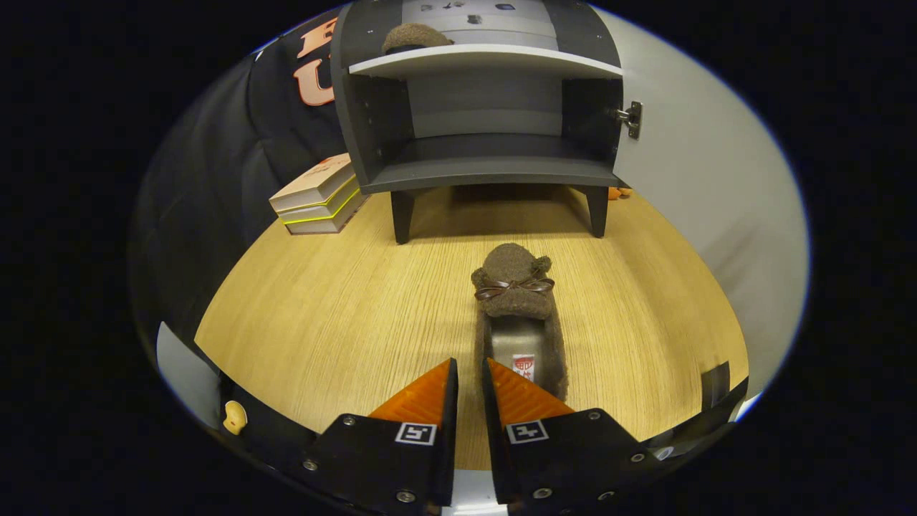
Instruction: Open the shoe cabinet door, grab the shoes and put them into the shoe cabinet, then close the shoe cabinet door.
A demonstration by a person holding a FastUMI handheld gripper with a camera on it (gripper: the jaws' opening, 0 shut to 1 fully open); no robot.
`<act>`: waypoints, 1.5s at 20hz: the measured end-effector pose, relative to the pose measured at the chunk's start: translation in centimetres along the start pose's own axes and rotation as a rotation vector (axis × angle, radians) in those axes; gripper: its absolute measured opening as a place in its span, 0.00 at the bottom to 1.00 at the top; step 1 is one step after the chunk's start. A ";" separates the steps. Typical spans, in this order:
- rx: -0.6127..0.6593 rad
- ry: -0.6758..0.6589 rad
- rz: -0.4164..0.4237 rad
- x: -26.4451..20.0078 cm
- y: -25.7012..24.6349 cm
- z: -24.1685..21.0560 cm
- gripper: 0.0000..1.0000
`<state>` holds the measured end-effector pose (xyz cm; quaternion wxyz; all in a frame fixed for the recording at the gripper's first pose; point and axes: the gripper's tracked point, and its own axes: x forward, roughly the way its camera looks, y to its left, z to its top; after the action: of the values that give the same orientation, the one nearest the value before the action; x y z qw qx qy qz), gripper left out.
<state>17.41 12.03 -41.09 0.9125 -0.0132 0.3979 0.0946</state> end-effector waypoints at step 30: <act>0.084 0.016 -0.013 7.9 -1.7 2.0 0.10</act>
<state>24.40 11.87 -45.58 0.9096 0.0216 0.4087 0.0719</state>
